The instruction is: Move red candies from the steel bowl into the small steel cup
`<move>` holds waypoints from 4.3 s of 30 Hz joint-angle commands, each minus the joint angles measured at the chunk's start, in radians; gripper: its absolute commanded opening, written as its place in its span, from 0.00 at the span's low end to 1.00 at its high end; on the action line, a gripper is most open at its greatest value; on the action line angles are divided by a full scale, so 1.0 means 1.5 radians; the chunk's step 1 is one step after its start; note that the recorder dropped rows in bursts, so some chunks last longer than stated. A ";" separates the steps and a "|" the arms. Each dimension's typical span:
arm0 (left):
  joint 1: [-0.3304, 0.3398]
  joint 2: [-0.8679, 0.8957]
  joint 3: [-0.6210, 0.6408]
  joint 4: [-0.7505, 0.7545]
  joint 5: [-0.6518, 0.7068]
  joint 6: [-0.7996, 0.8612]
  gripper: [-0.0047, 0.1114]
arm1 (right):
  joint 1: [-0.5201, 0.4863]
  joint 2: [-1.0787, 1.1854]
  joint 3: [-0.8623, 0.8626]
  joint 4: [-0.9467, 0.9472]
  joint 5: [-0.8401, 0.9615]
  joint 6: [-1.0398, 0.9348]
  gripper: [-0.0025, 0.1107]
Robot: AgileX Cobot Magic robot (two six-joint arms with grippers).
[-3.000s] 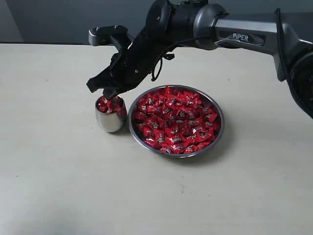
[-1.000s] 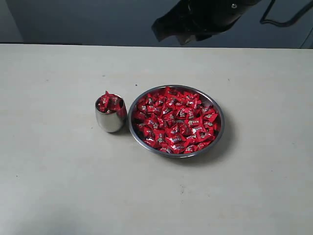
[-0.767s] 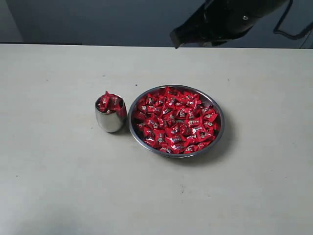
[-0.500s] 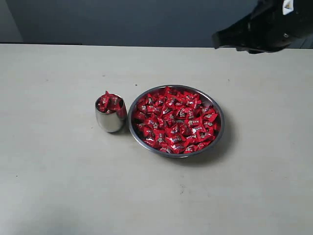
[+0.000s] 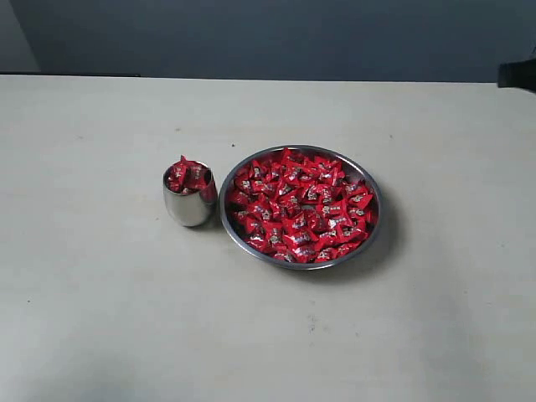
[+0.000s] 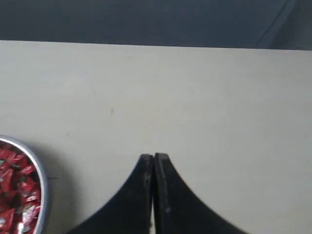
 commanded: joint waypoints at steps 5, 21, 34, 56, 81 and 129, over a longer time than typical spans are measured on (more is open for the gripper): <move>-0.001 -0.003 0.003 0.001 -0.006 -0.002 0.04 | -0.139 -0.114 0.068 -0.004 -0.014 0.001 0.02; -0.001 -0.003 0.003 0.001 -0.006 -0.002 0.04 | -0.265 -0.348 0.268 -0.007 -0.094 0.001 0.02; -0.001 -0.003 0.003 0.001 -0.006 -0.002 0.04 | -0.265 -0.553 0.404 0.030 -0.102 0.001 0.02; -0.001 -0.003 0.003 0.001 -0.006 -0.002 0.04 | -0.171 -0.788 0.539 0.112 -0.019 -0.011 0.02; -0.001 -0.003 0.003 0.001 -0.006 -0.002 0.04 | -0.150 -0.788 0.539 0.113 -0.020 -0.015 0.02; -0.001 -0.003 0.003 0.001 -0.006 -0.002 0.04 | -0.150 -0.788 0.539 0.107 -0.025 -0.095 0.02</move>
